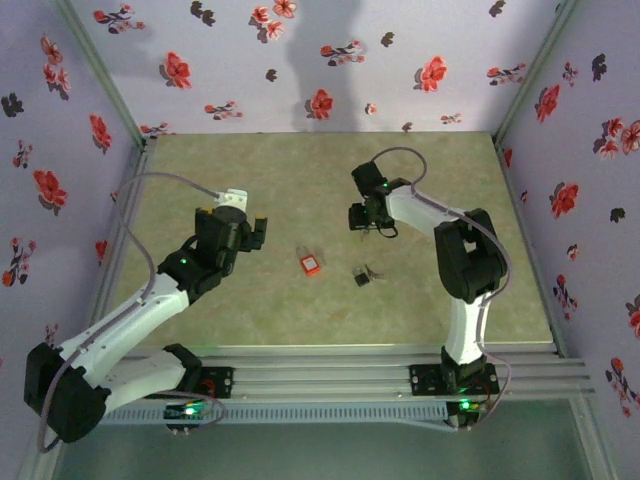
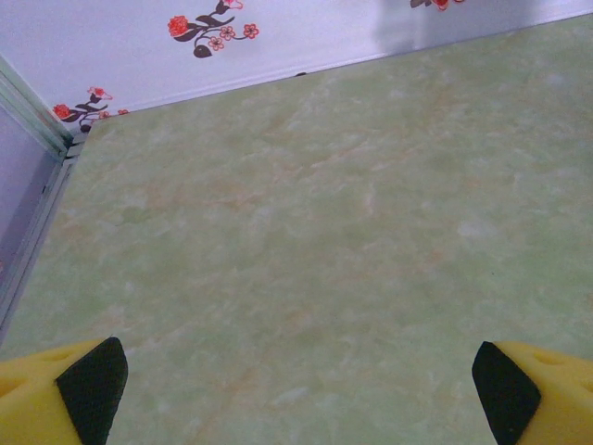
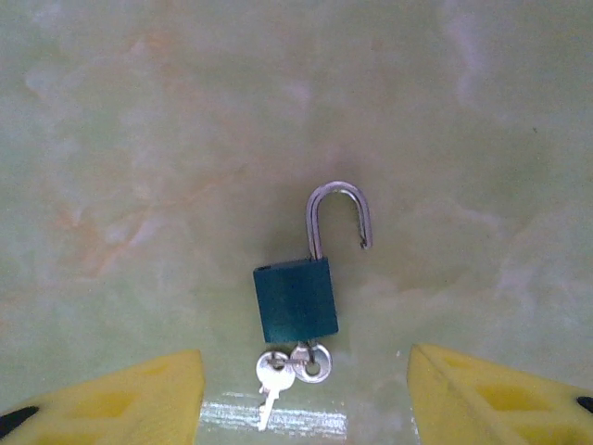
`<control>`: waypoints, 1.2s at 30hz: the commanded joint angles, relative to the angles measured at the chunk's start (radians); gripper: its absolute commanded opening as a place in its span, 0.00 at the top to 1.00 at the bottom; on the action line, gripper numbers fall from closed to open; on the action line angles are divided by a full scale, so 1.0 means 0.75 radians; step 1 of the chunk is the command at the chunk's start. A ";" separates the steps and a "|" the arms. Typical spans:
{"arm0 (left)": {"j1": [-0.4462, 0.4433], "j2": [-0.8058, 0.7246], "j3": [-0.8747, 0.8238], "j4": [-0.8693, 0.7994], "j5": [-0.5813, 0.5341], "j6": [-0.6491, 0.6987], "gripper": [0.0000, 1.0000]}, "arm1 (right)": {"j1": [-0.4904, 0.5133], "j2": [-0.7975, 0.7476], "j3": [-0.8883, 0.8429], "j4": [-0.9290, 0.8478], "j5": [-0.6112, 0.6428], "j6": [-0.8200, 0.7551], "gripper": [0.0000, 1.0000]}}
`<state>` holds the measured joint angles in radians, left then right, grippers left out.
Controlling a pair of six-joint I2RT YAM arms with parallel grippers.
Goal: Lock with the key
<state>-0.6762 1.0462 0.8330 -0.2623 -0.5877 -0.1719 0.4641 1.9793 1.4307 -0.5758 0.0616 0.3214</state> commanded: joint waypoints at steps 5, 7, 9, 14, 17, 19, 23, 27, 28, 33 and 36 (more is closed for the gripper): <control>-0.014 0.006 0.018 0.016 -0.035 0.031 0.00 | -0.017 0.076 0.068 -0.044 -0.045 -0.032 0.45; -0.013 0.004 0.019 0.017 -0.034 0.032 0.00 | -0.017 0.083 0.071 -0.046 -0.048 -0.034 0.46; -0.013 0.004 0.019 0.015 -0.033 0.032 0.00 | -0.019 0.085 0.068 -0.046 -0.047 -0.037 0.48; -0.014 0.004 0.019 0.014 -0.033 0.031 0.00 | -0.024 0.099 0.060 -0.038 -0.041 -0.036 0.49; -0.015 0.004 0.019 0.015 -0.033 0.033 0.00 | -0.028 0.113 0.065 -0.038 -0.047 -0.039 0.49; -0.018 0.002 0.018 0.014 -0.034 0.035 0.00 | -0.028 0.120 0.066 -0.038 -0.049 -0.038 0.50; -0.018 0.004 0.019 0.014 -0.033 0.039 0.00 | -0.029 0.124 0.065 -0.036 -0.049 -0.040 0.50; -0.019 0.004 0.019 0.016 -0.033 0.039 0.00 | -0.032 0.133 0.066 -0.033 -0.056 -0.038 0.52; -0.017 0.003 0.018 0.017 -0.033 0.040 0.00 | -0.032 0.137 0.066 -0.032 -0.058 -0.038 0.52; -0.016 0.004 0.016 0.016 -0.033 0.041 0.00 | -0.036 0.150 0.069 -0.030 -0.063 -0.038 0.54; -0.018 0.004 0.017 0.018 -0.033 0.041 0.00 | -0.035 0.154 0.071 -0.029 -0.068 -0.038 0.55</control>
<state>-0.6819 1.0462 0.8330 -0.2626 -0.5907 -0.1570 0.4435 2.0686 1.4620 -0.5846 0.0254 0.3141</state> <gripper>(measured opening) 0.997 0.455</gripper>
